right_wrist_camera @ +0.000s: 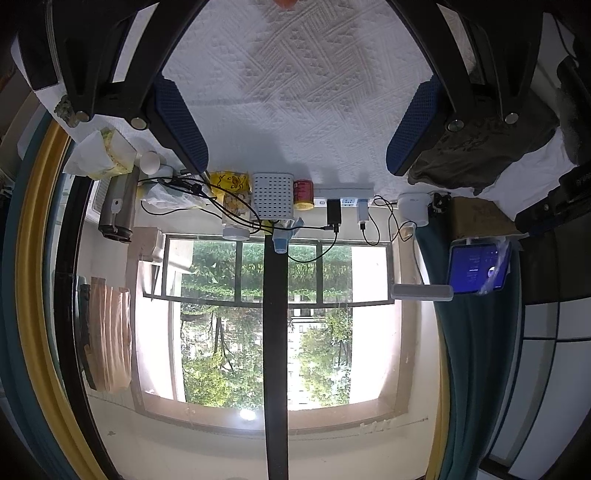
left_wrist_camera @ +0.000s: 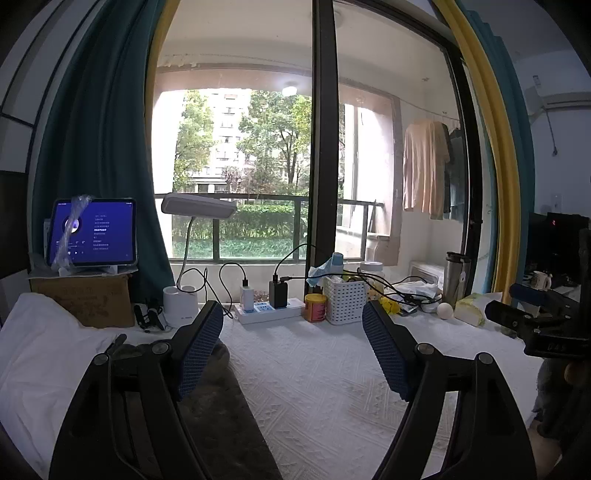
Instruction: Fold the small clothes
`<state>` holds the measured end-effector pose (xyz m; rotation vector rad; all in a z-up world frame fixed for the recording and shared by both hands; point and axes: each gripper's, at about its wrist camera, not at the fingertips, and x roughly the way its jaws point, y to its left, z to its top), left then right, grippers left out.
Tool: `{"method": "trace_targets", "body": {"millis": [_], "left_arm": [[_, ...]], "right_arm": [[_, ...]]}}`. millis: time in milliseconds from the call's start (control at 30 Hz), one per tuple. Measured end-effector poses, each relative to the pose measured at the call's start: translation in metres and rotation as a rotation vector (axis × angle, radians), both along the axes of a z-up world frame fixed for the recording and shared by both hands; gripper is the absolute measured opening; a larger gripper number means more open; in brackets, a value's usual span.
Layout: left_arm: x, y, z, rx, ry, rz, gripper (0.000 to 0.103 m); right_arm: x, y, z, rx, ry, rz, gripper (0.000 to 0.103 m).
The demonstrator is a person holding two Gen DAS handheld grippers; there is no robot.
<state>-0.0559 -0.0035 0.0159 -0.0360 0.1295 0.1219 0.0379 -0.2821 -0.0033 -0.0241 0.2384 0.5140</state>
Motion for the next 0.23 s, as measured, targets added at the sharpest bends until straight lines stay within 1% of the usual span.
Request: {"method": "trace_targets", "body": {"millis": [233], "left_arm": [[0.0004, 0.0019, -0.0009, -0.008, 0.009, -0.004, 0.081]], "right_arm": [[0.0000, 0.0028, -0.0026, -0.005, 0.011, -0.002, 0.097]]}}
